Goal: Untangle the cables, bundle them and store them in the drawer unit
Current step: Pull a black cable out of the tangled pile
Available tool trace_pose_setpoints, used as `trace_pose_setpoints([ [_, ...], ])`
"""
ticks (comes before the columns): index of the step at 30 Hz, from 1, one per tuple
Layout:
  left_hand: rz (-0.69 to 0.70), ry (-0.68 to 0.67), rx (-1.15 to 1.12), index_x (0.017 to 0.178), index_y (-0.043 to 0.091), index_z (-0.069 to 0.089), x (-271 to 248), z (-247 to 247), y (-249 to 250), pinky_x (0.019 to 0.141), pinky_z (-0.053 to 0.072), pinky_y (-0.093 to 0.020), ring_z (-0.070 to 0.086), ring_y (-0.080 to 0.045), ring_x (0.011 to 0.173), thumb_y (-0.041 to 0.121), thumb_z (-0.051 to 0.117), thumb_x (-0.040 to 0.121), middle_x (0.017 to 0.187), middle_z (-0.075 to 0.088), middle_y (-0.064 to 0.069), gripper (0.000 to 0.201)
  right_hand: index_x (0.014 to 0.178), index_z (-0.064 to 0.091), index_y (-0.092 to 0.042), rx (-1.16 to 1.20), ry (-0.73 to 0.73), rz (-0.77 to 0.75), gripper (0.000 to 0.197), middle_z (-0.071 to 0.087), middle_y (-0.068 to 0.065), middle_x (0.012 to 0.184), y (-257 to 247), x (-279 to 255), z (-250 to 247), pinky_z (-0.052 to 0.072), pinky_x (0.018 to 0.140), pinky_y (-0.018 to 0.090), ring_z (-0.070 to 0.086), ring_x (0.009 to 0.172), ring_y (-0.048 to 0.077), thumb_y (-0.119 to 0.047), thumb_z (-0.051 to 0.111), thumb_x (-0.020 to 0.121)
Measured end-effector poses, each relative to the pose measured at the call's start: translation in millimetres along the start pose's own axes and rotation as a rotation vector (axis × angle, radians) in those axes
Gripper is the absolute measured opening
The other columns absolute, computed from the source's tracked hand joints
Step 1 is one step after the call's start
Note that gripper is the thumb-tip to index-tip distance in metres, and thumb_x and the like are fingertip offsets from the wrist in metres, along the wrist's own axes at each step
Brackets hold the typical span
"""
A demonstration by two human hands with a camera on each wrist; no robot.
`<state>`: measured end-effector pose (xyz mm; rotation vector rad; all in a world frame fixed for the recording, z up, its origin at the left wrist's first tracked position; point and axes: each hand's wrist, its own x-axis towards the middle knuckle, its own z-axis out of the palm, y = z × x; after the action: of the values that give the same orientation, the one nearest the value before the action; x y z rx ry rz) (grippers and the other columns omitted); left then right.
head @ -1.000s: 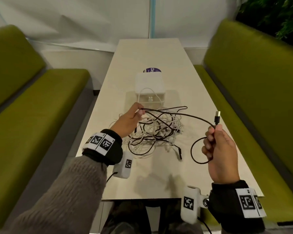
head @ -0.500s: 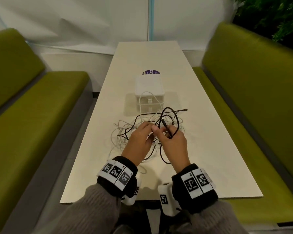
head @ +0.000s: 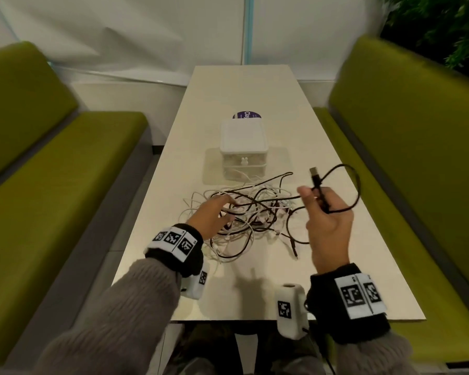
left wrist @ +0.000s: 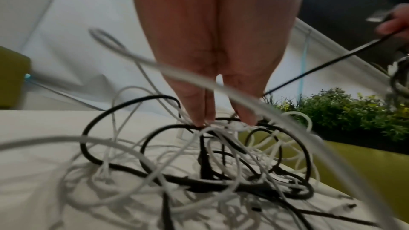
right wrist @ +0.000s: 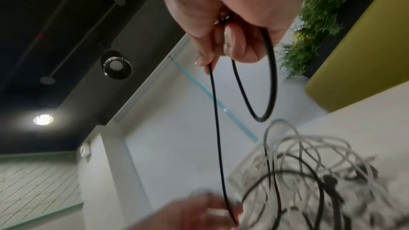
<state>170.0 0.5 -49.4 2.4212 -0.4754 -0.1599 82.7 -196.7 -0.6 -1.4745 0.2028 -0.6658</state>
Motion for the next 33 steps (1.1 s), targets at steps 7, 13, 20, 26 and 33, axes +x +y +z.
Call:
trace_pose_setpoints([
  [7, -0.021, -0.219, 0.146, 0.13, 0.015, 0.05, 1.5, 0.0, -3.7, 0.096, 0.027, -0.018, 0.039, -0.024, 0.129, 0.004, 0.058, 0.087, 0.138, 0.043, -0.01, 0.046, 0.083, 0.058, -0.001, 0.09, 0.001, 0.03, 0.021, 0.029, -0.014, 0.052, -26.5, 11.3, -22.7, 0.018, 0.04, 0.02, 0.021, 0.047, 0.006, -0.019, 0.063, 0.09],
  [13, -0.036, -0.38, 0.217, 0.141, 0.021, 0.036, 1.7, -0.9, -0.7, 0.09, 0.041, -0.023, 0.051, -0.016, 0.102, 0.002, 0.045, 0.093, 0.144, 0.028, -0.017, 0.053, 0.071, 0.054, -0.013, 0.141, 0.046, -0.012, 0.023, 0.031, 0.01, 0.064, -51.6, 13.7, -33.9, 0.023, 0.042, 0.019, 0.022, 0.047, 0.008, -0.022, 0.063, 0.091],
  [20, -0.129, -0.335, 0.163, 0.126, 0.012, 0.057, 0.3, -45.0, 7.8, 0.101, 0.036, -0.029, 0.049, -0.021, 0.122, 0.027, 0.053, 0.093, 0.137, 0.051, -0.006, 0.036, 0.07, 0.058, -0.018, 0.098, -0.055, 0.003, 0.022, 0.032, 0.021, 0.067, -48.7, 6.3, -26.8, 0.019, 0.041, 0.019, 0.019, 0.048, 0.009, -0.032, 0.064, 0.086],
  [26, -0.129, 0.058, 0.244, 0.076, 0.01, 0.063, -40.4, -76.4, 52.1, 0.06, 0.043, -0.025, 0.061, -0.017, 0.069, 0.024, 0.049, 0.093, 0.074, 0.066, -0.001, 0.026, 0.073, 0.055, -0.009, 0.126, -0.087, 0.028, 0.025, 0.026, 0.025, 0.066, -49.0, -5.5, -23.0, 0.014, 0.045, 0.025, 0.015, 0.053, 0.014, -0.029, 0.063, 0.085],
  [33, 0.047, 0.08, 0.107, 0.131, 0.013, 0.046, -29.9, 40.2, 44.6, 0.104, 0.034, -0.032, 0.038, -0.026, 0.128, 0.026, 0.053, 0.093, 0.139, 0.037, -0.01, 0.041, 0.082, 0.05, 0.01, 0.147, -0.104, 0.027, 0.043, 0.024, 0.001, 0.058, -54.2, -16.0, -25.8, 0.021, 0.042, 0.021, 0.019, 0.049, 0.011, -0.03, 0.063, 0.084],
])
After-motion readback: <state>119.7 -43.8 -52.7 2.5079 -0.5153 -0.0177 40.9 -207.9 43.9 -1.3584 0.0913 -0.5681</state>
